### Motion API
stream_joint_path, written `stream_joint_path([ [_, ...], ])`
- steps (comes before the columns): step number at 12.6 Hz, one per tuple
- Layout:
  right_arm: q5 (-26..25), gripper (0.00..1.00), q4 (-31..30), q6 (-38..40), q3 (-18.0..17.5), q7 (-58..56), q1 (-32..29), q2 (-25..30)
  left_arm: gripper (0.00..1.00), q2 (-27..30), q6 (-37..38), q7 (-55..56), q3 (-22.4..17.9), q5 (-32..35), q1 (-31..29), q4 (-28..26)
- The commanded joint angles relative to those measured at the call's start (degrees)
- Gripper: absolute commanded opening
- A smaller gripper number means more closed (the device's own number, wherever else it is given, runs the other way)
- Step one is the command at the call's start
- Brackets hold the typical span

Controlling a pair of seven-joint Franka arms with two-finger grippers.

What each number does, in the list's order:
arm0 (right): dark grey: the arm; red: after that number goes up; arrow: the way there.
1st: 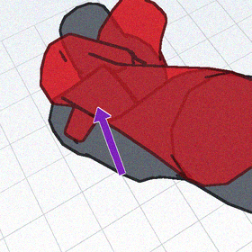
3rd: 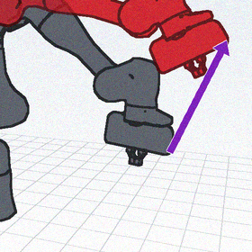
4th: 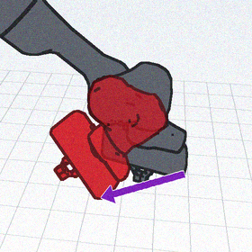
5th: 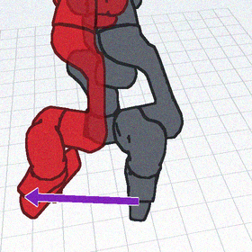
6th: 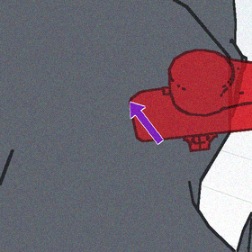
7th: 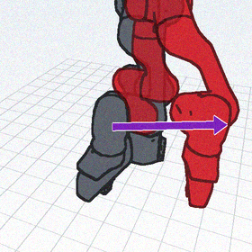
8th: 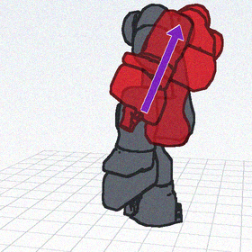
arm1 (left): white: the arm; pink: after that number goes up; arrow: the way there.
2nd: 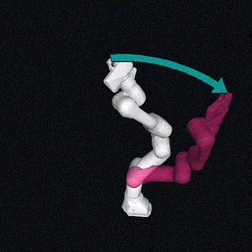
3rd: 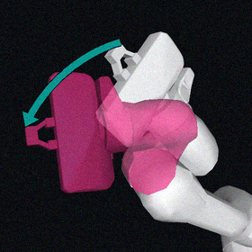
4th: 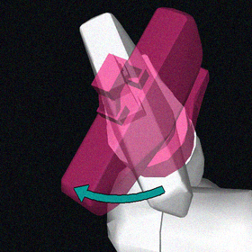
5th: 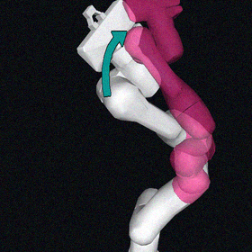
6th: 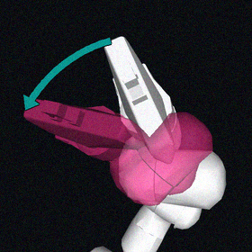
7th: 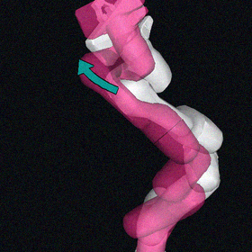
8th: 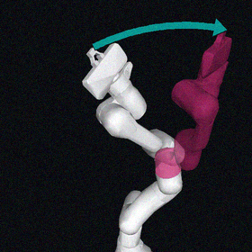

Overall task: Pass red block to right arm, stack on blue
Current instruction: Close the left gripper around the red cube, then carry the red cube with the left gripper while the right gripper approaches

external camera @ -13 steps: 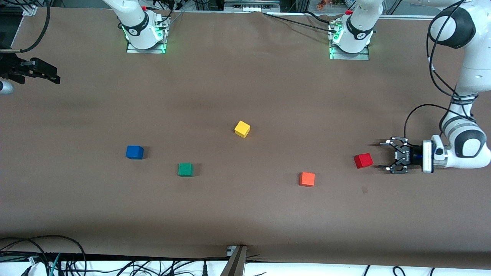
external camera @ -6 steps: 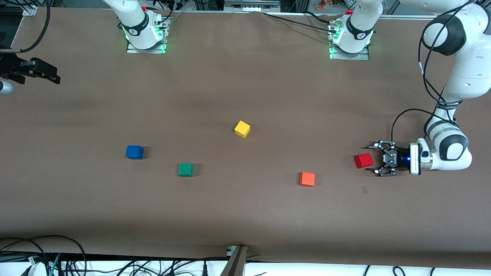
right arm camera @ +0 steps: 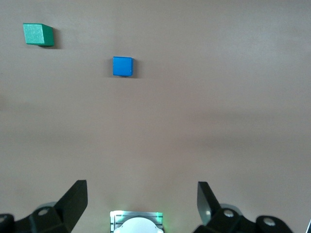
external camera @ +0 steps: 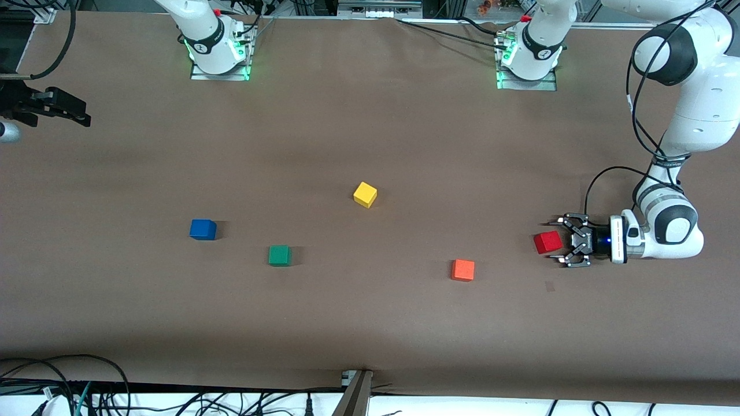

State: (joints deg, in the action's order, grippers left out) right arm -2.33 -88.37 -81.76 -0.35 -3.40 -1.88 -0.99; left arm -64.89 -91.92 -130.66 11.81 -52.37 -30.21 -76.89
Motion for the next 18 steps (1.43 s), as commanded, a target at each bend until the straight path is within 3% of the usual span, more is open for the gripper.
stream_joint_path([
  [1, 0.0, 1.0, 0.5, 0.7, 0.1, 0.5, 0.0, 0.0, 1.0, -0.3, -0.5, -2.1, -0.4, -1.5, 1.1, 0.1],
  [2, 0.1, 1.0, 0.5, 0.6, 0.1, 0.5, 0.0, 0.0, 0.77, -0.3, -0.5, -2.1, -0.4, -1.2, 1.2, 0.3],
  [4, 0.2, 1.0, 0.5, 0.8, 0.1, 0.4, 0.0, 0.2, 0.1, -0.2, -0.4, -2.1, -0.5, -0.7, 1.6, 0.6],
  [5, 0.2, 1.0, 0.5, 1.5, 0.1, 0.5, 0.0, 0.1, 0.0, -0.1, -0.4, -2.1, -0.5, -0.5, 1.6, 0.6],
  [9, 0.2, 1.0, 0.6, 1.2, 0.2, 0.4, -0.1, 0.0, 0.0, 1.9, 0.2, -1.1, 0.6, -1.2, 2.6, 0.8],
  [11, 0.2, 1.0, 0.6, 1.2, 0.4, 0.5, -0.1, 0.0, 0.0, 3.0, 0.0, 1.3, 6.5, -1.4, 2.8, 2.0],
  [13, 1.4, 1.0, 0.9, 1.0, 0.4, 0.5, -0.1, 0.1, 0.0, 3.0, -0.3, 11.8, 12.9, -1.7, 3.0, 2.7],
  [15, 1.5, 1.0, 0.6, 1.7, 0.4, 0.4, 0.2, -0.3, 0.0, 3.3, -0.5, 18.7, 15.8, -1.4, 6.6, 4.0],
  [17, 1.8, 1.0, 0.5, 2.5, 0.0, -0.3, 0.5, -3.3, 0.0, 6.2, -3.2, 25.8, 16.0, -3.2, 13.0, 5.4],
  [18, 4.8, 1.0, 0.9, 3.4, 0.0, -0.2, 0.3, -4.5, 0.0, 7.1, -6.1, 29.4, 17.1, -5.7, 14.6, 6.2],
])
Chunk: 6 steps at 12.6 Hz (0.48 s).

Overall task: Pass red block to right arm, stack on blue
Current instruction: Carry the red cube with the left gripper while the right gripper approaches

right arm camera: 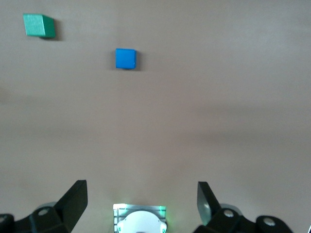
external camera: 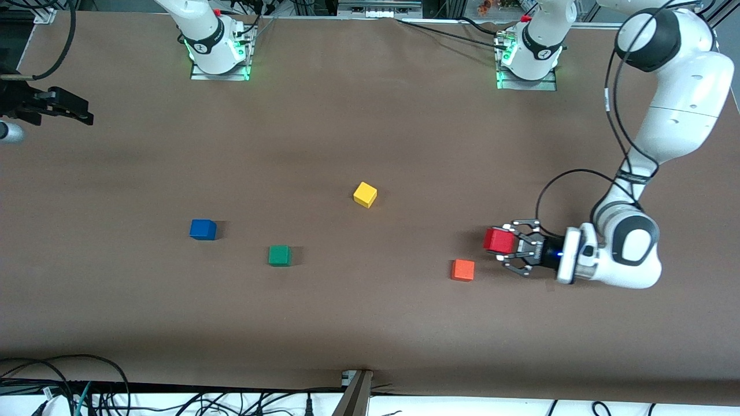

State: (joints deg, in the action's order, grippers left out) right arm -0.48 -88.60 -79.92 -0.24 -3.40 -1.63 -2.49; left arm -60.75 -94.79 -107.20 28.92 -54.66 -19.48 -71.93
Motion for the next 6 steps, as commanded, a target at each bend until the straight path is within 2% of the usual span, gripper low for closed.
stream_joint_path([
  [1, 8.1, 1.0, 1.1, 2.5, 0.1, -0.4, -0.1, -3.7, 0.0, 3.6, -4.7, 10.9, 1.1, -3.8, 7.0, 2.3],
  [3, 16.8, 1.0, 1.1, 5.8, 0.0, -0.4, -0.2, -6.1, 0.0, 3.7, -8.9, 16.3, 3.1, -4.7, 12.3, 5.7],
  [6, 30.9, 1.0, 1.1, 6.2, -0.2, -0.8, 0.0, -10.1, 0.0, 3.6, -16.8, 19.8, 6.1, -6.4, 20.2, 9.7],
])
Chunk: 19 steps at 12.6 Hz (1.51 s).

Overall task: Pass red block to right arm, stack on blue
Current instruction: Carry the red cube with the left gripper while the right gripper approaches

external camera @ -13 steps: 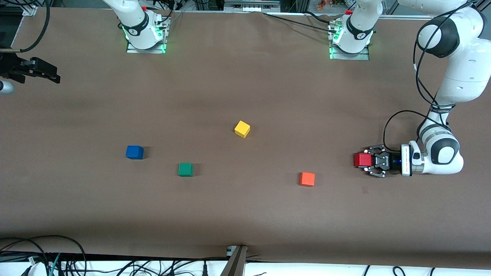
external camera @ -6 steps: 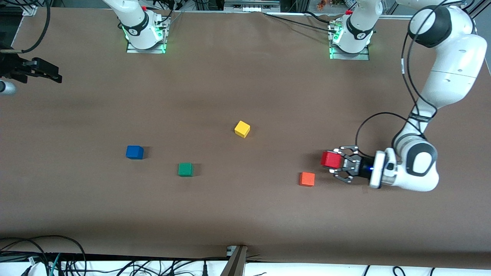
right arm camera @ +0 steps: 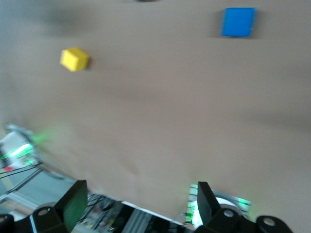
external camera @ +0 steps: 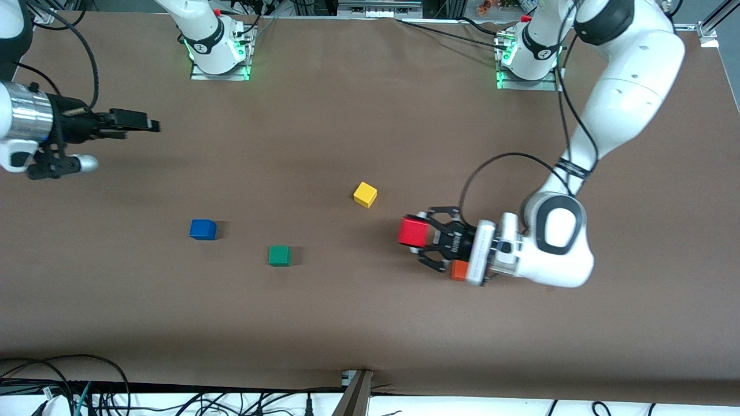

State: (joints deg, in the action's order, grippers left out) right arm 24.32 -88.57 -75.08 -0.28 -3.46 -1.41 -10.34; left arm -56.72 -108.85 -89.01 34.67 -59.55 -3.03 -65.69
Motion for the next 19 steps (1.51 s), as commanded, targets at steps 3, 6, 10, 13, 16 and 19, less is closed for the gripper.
stream_joint_path([
  [3, 25.5, 1.0, -0.9, 0.2, 0.0, -0.7, -0.3, -5.0, 0.0, -0.1, -10.0, 3.8, 0.7, -6.7, 11.3, 6.7],
  [6, 39.2, 1.0, -3.6, -1.0, 0.2, -0.8, -0.5, -6.6, 0.0, -0.1, -17.6, 7.7, 4.6, -8.7, 14.6, 10.3],
  [10, 52.6, 1.0, -11.1, -10.1, -0.2, -2.2, -0.3, -6.2, 0.0, -0.1, -26.1, 8.6, 13.0, -8.7, 14.6, 10.7],
  [13, 57.1, 1.0, -13.0, -14.3, -2.2, -1.1, 0.1, -3.2, 0.0, -0.1, -26.2, 10.4, 13.1, -8.7, 14.6, 10.7],
  [16, 57.8, 1.0, -14.1, -23.6, -8.1, 1.2, 0.1, -1.0, 0.0, -0.1, -26.2, 10.3, 12.9, -8.7, 14.8, 10.7],
  [19, 58.7, 1.0, -13.4, -28.7, -11.4, 9.6, 0.1, -1.3, 0.0, -0.1, -26.2, 10.3, 12.8, -8.7, 15.2, 10.7],
])
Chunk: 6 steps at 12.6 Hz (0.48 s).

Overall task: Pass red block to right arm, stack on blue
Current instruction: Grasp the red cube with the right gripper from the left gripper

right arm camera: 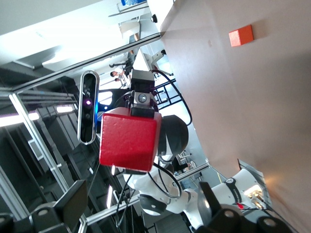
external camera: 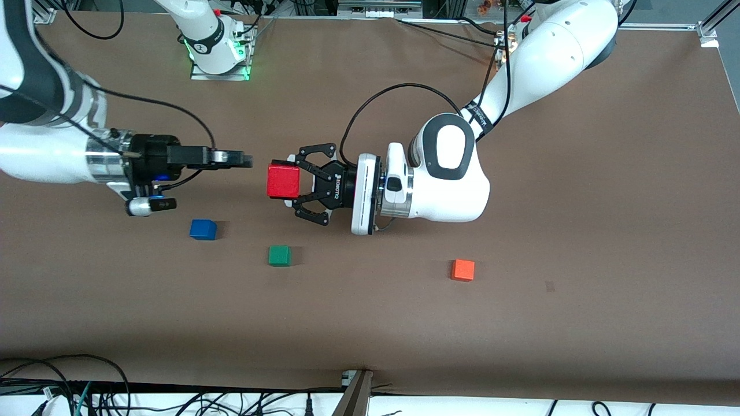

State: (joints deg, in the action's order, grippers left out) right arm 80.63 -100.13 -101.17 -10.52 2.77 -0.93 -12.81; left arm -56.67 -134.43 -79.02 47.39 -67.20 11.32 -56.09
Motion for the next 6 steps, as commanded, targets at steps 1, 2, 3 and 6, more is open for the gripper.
stream_joint_path([
  [1, 3.9, 1.0, -1.7, -3.2, -1.3, 6.3, -0.4, 1.1, 0.0, -0.2, -0.6, 0.3, 0.1, -1.0, 0.8, 1.1],
  [2, 5.0, 1.0, -1.6, -4.5, -1.3, 8.7, -0.1, 1.1, 0.0, -0.3, -0.6, 0.3, 0.1, -1.0, 0.8, 1.0],
  [3, 5.1, 1.0, -1.6, -5.6, -1.3, 10.1, -0.1, 0.9, 0.0, -0.3, -0.6, 0.3, 0.1, -1.0, 0.8, 1.0],
  [6, 4.6, 1.0, -0.6, -12.3, -1.5, 11.4, 3.8, 0.3, 0.0, -0.3, -0.6, 0.3, -0.1, -0.9, 0.8, 0.9],
])
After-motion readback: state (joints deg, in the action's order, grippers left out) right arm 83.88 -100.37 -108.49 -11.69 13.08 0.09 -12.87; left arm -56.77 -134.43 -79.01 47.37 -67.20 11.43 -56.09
